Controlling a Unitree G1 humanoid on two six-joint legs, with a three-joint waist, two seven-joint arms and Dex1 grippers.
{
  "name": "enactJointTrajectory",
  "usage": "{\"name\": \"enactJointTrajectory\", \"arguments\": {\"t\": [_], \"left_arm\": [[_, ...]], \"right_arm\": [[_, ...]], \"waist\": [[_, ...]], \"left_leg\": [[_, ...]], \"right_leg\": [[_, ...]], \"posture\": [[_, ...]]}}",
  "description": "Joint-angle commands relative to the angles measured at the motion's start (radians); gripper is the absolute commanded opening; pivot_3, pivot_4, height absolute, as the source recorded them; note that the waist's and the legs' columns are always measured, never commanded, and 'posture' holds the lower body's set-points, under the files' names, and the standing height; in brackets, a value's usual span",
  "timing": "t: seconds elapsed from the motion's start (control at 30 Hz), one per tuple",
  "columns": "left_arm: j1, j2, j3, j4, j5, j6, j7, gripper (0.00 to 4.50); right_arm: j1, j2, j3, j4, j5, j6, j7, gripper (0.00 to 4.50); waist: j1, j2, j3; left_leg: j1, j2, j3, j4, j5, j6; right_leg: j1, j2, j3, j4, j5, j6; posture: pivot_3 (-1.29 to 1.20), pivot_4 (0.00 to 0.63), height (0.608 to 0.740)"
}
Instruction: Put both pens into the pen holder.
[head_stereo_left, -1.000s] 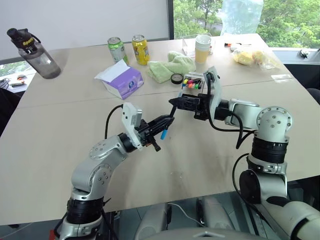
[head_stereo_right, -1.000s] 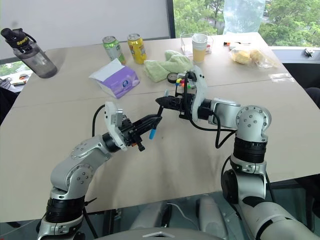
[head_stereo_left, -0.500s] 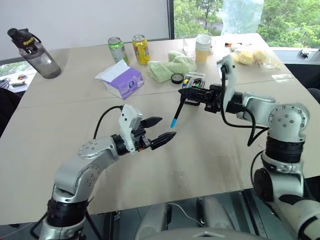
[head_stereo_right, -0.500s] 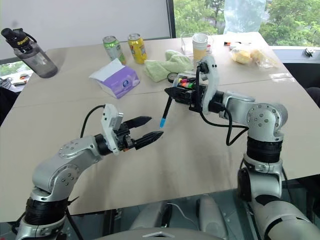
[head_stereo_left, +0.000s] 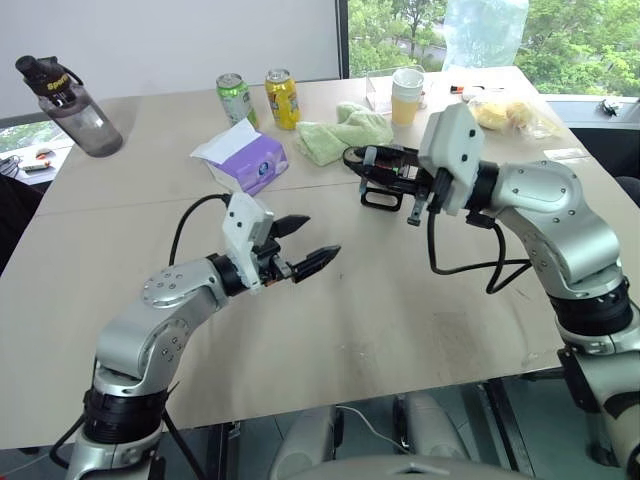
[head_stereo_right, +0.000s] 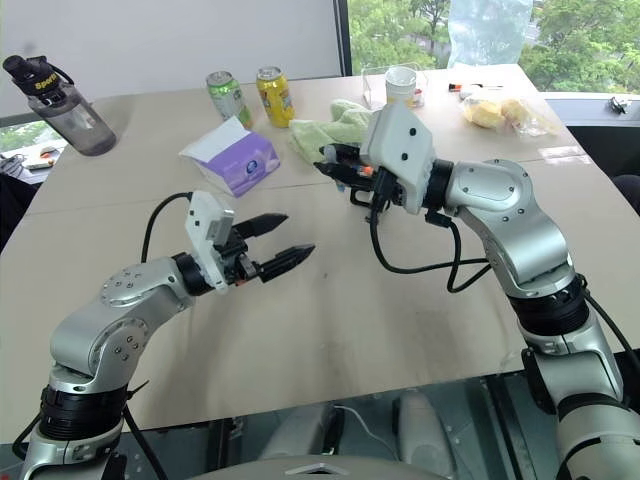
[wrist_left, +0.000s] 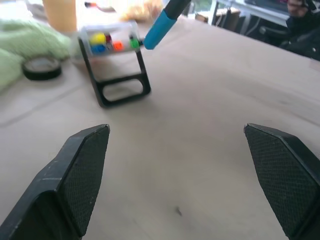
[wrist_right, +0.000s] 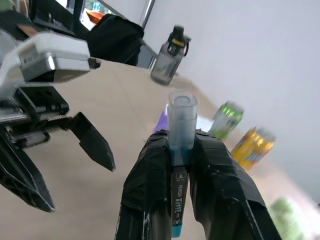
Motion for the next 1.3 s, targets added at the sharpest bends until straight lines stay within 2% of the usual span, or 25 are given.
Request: {"name": "enactJointTrajectory", "arguments": {"t": [0.03, 0.33, 0.6, 1.13, 1.17, 1.2, 1.3], "left_arm": [[-0.041, -0.003, 0.027, 0.0, 0.026, -0.036, 0.029, 4.42], [-0.065, 0.044, 0.037, 0.042, 0.06, -0.011, 0.033, 4.42], [-0.063, 0.057, 0.04, 0.037, 0.06, -0.005, 0.035, 4.42], [-0.058, 0.067, 0.05, 0.018, 0.069, -0.007, 0.037, 4.42], [-0.056, 0.068, 0.051, 0.017, 0.069, -0.008, 0.036, 4.5], [-0.053, 0.068, 0.052, 0.016, 0.07, -0.008, 0.036, 4.5], [-0.048, 0.068, 0.055, 0.011, 0.071, -0.007, 0.036, 4.5]], "right_arm": [[-0.034, -0.013, 0.002, 0.069, -0.129, -0.166, -0.013, 0.05], [-0.019, 0.014, 0.014, 0.222, -0.267, -0.385, -0.027, 0.05], [0.003, 0.066, 0.022, 0.348, -0.304, -0.484, -0.026, 0.05], [-0.139, 0.118, 0.034, 0.786, -0.454, -0.744, -0.119, 0.05], [-0.148, 0.121, 0.034, 0.81, -0.458, -0.753, -0.122, 1.08], [-0.161, 0.125, 0.032, 0.84, -0.466, -0.766, -0.134, 1.3], [-0.198, 0.132, 0.025, 0.934, -0.499, -0.81, -0.199, 2.64]], "waist": [[0.001, -0.001, 0.0], [-0.002, -0.001, 0.0], [-0.003, 0.0, 0.0], [-0.007, 0.0, 0.0], [-0.007, 0.0, 0.0], [-0.007, 0.0, 0.0], [-0.007, 0.0, 0.0]], "left_leg": [[0.0, 0.0, 0.0, 0.0, 0.0, 0.0], [0.0, 0.0, 0.0, 0.0, 0.0, 0.0], [0.0, 0.0, 0.0, 0.0, 0.0, 0.0], [0.0, 0.0, 0.0, 0.0, 0.0, 0.0], [0.0, 0.0, 0.0, 0.0, 0.0, 0.0], [0.0, 0.0, 0.0, 0.0, 0.0, 0.0], [0.0, 0.0, 0.0, 0.0, 0.0, 0.0]], "right_leg": [[0.0, 0.0, 0.0, 0.0, 0.0, 0.0], [0.0, 0.0, 0.0, 0.0, 0.0, 0.0], [0.0, 0.0, 0.0, 0.0, 0.0, 0.0], [0.0, 0.001, 0.0, 0.0, 0.0, 0.0], [0.0, 0.001, 0.0, 0.0, 0.0, 0.0], [0.0, 0.001, 0.0, 0.0, 0.0, 0.0], [0.0, 0.001, 0.0, 0.0, 0.0, 0.0]], "posture": [[0.0, 0.15, 0.74], [0.0, 0.15, 0.74], [0.0, 0.15, 0.74], [0.0, 0.15, 0.74], [0.0, 0.15, 0.74], [0.0, 0.15, 0.74], [0.0, 0.15, 0.74]]}}
